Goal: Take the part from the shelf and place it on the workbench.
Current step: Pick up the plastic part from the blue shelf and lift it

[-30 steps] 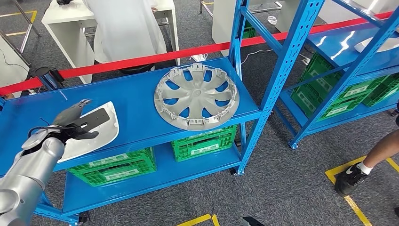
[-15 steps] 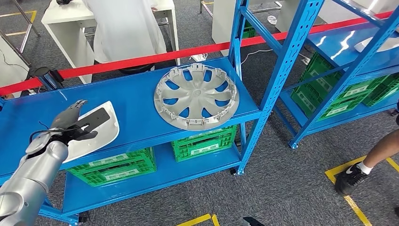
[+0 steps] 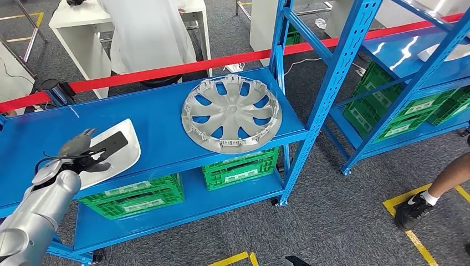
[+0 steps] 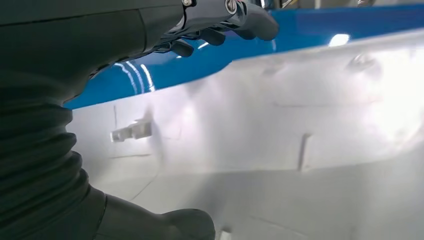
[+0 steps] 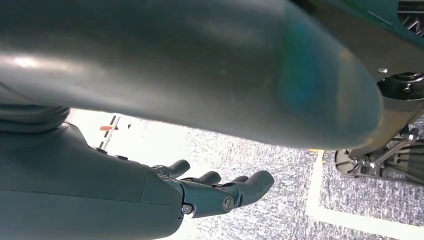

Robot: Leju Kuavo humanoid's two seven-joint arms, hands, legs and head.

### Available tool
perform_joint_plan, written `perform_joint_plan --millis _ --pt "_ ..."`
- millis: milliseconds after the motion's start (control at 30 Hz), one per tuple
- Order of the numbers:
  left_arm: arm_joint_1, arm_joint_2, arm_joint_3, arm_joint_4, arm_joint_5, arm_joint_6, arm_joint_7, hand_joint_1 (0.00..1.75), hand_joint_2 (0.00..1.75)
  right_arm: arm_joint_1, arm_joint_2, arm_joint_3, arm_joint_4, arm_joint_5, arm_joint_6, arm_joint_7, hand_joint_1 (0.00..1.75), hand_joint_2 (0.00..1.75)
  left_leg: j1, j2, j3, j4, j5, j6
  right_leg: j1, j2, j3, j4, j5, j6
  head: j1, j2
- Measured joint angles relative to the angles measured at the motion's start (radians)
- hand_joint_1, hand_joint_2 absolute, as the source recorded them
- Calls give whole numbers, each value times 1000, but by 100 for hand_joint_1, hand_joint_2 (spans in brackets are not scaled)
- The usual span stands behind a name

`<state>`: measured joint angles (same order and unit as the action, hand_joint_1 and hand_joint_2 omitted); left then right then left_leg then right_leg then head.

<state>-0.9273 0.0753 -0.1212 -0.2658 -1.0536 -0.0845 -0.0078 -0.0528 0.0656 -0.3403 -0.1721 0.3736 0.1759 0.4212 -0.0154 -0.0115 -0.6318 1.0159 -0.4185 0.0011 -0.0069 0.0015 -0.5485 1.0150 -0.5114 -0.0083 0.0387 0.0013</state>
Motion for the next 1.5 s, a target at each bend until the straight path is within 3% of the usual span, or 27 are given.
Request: perform_joint_plan --millis 200,833,867,1000,1333,1500 --pt "0 7 0 12 7 2 88 0 175 0 0 0 0 22 2 0 0 0 0 0 0 0 0 0 0 0 0 0 0 0 0 0" --pt "-1 29 5 21 30 11 140 0 175 -3 0 1 0 40 3 0 0 0 0 0 0 0 0 0 0 0 0 0 0 0 0 0" --pt "-1 30 8 22 32 6 141 7 175 -4 0 2 0 43 3 0 0 0 0 0 0 0 0 0 0 0 0 0 0 0 0 0" --pt "-1 36 19 25 41 -28 136 138 175 -6 0 2 0 51 3 0 0 0 0 0 0 0 0 0 0 0 0 0 0 0 0 0" --pt "1 45 31 28 43 -61 115 174 175 -13 1 3 0 56 3 0 0 0 0 0 0 0 0 0 0 0 0 0 0 0 0 0" --pt "0 47 37 28 43 -65 100 175 175 -14 2 3 0 56 3 0 0 0 0 0 0 0 0 0 0 0 0 0 0 0 0 0"
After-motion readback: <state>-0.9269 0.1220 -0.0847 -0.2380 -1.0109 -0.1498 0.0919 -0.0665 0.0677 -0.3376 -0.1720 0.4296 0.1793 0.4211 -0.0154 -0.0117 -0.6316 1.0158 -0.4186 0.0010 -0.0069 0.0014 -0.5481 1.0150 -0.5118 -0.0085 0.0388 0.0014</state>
